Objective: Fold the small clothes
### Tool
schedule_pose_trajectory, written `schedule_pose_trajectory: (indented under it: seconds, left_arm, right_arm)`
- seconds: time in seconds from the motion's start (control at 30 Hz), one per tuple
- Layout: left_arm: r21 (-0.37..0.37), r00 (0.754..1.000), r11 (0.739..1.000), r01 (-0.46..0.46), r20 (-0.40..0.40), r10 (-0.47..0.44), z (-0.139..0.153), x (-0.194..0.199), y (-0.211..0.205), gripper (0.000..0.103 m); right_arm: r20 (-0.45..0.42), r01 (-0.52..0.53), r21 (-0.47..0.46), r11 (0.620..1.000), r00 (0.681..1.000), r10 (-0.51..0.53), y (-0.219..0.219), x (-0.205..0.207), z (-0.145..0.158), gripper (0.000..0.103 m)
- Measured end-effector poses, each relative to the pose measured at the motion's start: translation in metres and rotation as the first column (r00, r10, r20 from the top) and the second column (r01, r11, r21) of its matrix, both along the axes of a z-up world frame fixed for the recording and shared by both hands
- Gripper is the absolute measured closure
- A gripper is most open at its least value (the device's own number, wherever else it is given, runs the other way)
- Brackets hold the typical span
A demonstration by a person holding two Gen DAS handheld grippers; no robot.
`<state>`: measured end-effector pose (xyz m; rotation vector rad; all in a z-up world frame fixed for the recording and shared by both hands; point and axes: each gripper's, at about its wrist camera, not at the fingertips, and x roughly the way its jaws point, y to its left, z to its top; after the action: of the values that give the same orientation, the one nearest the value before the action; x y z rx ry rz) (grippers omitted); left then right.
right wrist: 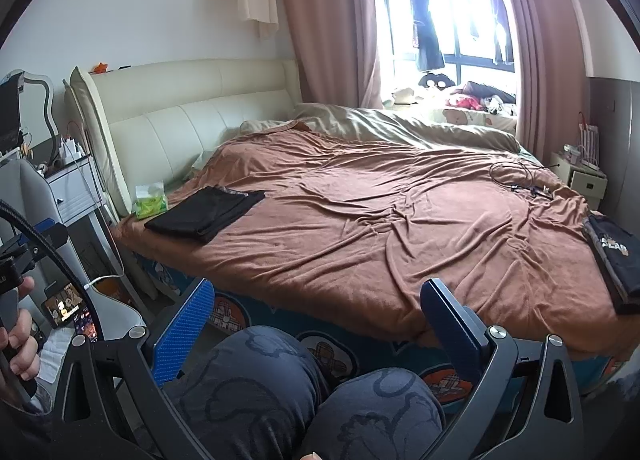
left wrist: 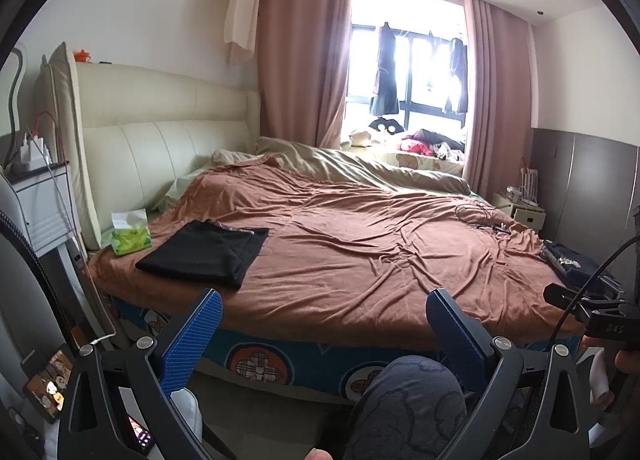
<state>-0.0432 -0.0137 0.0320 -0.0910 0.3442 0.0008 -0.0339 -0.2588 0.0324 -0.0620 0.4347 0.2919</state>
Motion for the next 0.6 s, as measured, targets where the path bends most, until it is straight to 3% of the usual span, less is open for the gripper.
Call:
schedule_pose_trajectory:
  seconds: [0.6]
  left_arm:
    - [0.006, 1.0, 1.0, 0.01, -0.003, -0.01, -0.004, -0.012, -0.001, 0.0]
  right_arm:
    - [-0.004, 0.012, 0.007, 1.0, 1.0, -0.012, -0.001, -0.012, -0.001, 0.0]
